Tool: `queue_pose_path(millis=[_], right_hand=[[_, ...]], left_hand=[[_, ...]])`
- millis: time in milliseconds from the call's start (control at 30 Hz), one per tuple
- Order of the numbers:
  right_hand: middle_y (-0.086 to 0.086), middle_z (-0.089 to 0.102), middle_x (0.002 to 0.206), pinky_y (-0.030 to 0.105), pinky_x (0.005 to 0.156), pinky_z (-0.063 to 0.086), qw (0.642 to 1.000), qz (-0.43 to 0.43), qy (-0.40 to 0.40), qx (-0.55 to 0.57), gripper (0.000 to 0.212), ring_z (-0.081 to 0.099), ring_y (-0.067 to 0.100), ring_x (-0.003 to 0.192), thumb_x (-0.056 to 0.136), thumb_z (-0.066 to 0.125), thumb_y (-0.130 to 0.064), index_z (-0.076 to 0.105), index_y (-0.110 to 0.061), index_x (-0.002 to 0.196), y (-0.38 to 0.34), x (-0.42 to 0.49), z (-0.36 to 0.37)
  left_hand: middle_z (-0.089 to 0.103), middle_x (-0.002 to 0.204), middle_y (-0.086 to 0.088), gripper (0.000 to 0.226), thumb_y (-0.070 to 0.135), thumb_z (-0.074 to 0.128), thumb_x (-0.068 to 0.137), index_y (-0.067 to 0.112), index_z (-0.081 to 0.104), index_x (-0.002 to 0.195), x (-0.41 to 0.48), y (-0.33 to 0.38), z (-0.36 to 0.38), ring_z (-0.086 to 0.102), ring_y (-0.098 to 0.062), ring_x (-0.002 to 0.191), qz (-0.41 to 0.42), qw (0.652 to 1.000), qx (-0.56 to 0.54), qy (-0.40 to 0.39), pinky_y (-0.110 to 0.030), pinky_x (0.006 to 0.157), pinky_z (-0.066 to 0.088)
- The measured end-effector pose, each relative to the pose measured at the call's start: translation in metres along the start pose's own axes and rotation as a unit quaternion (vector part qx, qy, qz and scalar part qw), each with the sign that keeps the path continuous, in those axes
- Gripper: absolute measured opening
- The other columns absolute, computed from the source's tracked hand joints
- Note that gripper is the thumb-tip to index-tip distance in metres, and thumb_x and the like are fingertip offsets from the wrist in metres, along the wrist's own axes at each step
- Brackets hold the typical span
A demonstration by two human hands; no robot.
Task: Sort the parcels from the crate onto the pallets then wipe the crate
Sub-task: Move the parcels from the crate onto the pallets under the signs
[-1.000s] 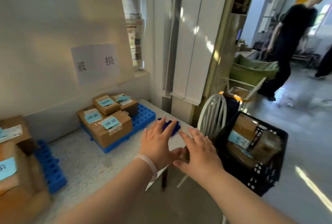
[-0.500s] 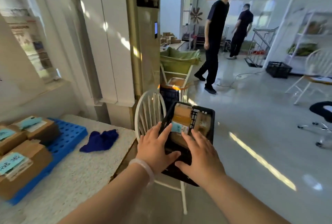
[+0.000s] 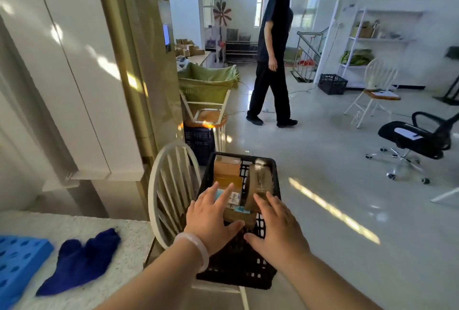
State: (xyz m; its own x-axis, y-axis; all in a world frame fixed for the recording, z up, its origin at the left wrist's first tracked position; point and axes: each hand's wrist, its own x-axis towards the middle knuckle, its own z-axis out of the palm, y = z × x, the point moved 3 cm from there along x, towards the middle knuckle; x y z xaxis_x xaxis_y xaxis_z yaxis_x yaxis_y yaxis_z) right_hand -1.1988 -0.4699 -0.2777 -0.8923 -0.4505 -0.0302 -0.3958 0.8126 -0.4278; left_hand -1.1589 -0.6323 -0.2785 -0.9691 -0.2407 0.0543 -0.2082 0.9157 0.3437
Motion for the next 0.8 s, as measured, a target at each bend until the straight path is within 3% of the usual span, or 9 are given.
queue_pose_path(millis=[400, 533, 800], right_hand=[[-0.01, -0.007, 0.164, 0.039, 0.121, 0.013, 0.994, 0.104, -0.042, 0.0, 0.088, -0.001, 0.016, 0.152, 0.09, 0.06, -0.054, 0.001, -0.042, 0.154, 0.008, 0.078, 0.036], [-0.009, -0.004, 0.164, 0.039, 0.12, 0.015, 0.991, 0.129, -0.046, 0.002, 0.088, 0.002, 0.016, 0.152, 0.089, 0.06, -0.055, 0.002, -0.041, 0.155, 0.023, 0.101, 0.041], [-0.012, -0.006, 0.164, 0.04, 0.121, 0.015, 0.984, 0.109, -0.138, 0.022, 0.089, 0.0, 0.016, 0.151, 0.089, 0.062, -0.051, 0.001, -0.042, 0.154, 0.059, 0.171, 0.067]], left_hand=[[0.001, 0.164, 0.006, 0.084, 0.062, 0.053, 0.089, 0.047, -0.001, 0.151, 0.1, -0.039, 0.041, 0.005, -0.021, 0.151, 0.035, 0.995, -0.033, -0.09, -0.049, 0.122, 0.014], [0.0, 0.164, 0.007, 0.084, 0.063, 0.052, 0.088, 0.048, -0.002, 0.151, 0.122, -0.045, 0.061, 0.004, -0.02, 0.15, 0.015, 0.992, -0.044, -0.12, -0.048, 0.122, 0.012], [0.004, 0.163, 0.008, 0.086, 0.064, 0.054, 0.087, 0.044, 0.002, 0.153, 0.177, -0.064, 0.101, 0.007, -0.017, 0.15, -0.057, 0.986, -0.059, -0.142, -0.039, 0.122, 0.016]])
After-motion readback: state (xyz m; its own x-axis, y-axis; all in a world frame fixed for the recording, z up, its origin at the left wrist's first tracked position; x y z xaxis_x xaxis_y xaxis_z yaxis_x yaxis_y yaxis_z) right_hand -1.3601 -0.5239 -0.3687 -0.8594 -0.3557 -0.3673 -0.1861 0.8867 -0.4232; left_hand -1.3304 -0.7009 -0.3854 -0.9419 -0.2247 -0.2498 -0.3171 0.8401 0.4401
